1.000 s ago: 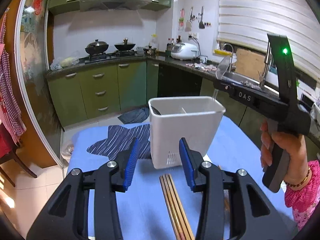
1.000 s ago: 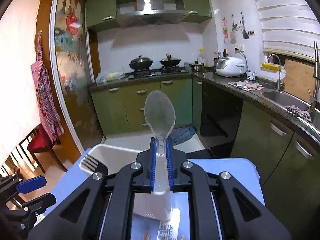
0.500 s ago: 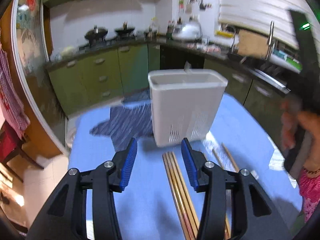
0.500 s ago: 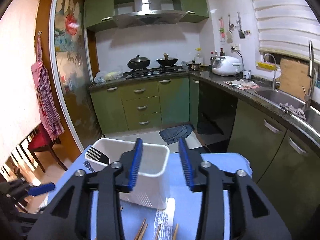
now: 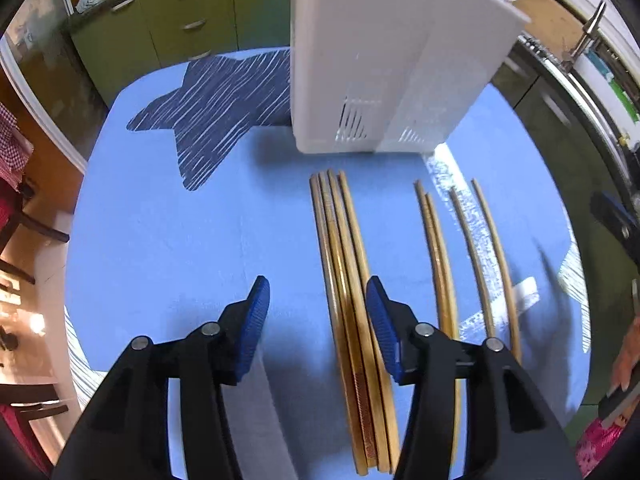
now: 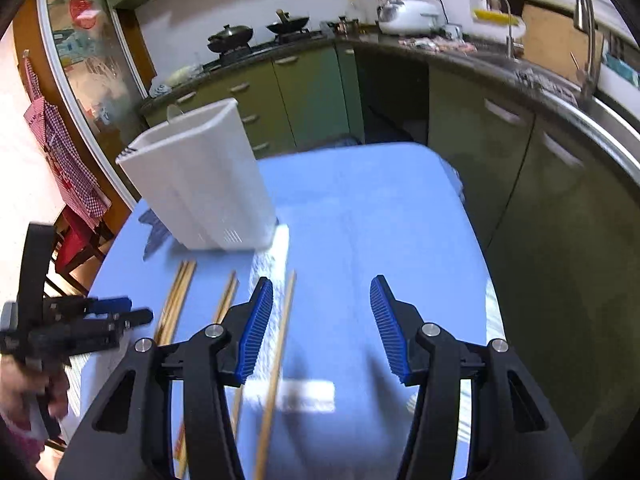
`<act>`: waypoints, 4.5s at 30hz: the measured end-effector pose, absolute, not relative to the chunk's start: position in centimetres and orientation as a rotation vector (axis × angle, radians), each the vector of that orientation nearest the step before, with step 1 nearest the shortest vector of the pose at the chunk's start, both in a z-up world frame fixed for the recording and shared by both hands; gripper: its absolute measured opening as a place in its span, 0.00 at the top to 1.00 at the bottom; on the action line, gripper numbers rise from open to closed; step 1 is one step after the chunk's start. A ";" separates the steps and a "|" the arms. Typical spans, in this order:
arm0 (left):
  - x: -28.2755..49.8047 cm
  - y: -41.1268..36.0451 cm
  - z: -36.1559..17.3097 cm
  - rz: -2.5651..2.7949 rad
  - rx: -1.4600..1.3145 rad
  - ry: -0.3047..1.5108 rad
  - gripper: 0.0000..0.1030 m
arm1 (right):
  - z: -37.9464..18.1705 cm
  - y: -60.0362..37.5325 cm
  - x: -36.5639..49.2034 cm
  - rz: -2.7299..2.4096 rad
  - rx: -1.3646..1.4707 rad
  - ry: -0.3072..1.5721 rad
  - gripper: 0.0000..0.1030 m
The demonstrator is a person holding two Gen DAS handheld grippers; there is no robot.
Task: Organize utensils
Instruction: 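Grasp one wooden chopstick with the left tool while the right tool grasps another, then drop the chopstick into the white holder with the left tool while the right tool carries its chopstick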
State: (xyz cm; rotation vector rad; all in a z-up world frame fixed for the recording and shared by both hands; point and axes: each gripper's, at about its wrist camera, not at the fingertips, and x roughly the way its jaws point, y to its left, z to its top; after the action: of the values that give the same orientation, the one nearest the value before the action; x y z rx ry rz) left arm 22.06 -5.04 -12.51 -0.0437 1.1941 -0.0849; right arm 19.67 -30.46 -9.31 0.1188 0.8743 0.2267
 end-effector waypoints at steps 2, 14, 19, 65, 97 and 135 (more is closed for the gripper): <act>22.3 -5.2 -12.6 -0.066 -0.032 1.187 0.59 | -9.8 -31.1 19.2 0.216 0.121 0.880 0.50; 24.2 -5.7 -13.4 -0.019 -0.006 1.230 0.75 | -9.7 -32.3 19.5 0.221 0.160 0.894 0.50; 24.6 -5.9 -13.2 -0.020 0.001 1.230 0.75 | -9.6 -31.7 19.8 0.225 0.155 0.900 0.50; 17.3 -3.1 -5.2 -0.112 0.006 0.943 0.95 | -16.5 -20.8 27.5 0.199 -0.129 1.346 0.76; 11.8 -2.8 -0.9 -0.200 0.018 0.847 0.95 | 0.1 -26.7 14.2 0.341 0.006 0.846 0.94; 20.6 -6.8 15.0 -0.215 0.036 0.561 0.95 | 6.1 -30.0 14.0 0.368 0.075 0.691 0.94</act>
State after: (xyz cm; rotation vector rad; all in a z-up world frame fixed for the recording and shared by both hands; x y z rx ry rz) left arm 20.65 -6.84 15.05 0.0356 0.5607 -0.2154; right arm 14.01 -29.96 6.10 0.0753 0.6907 0.3684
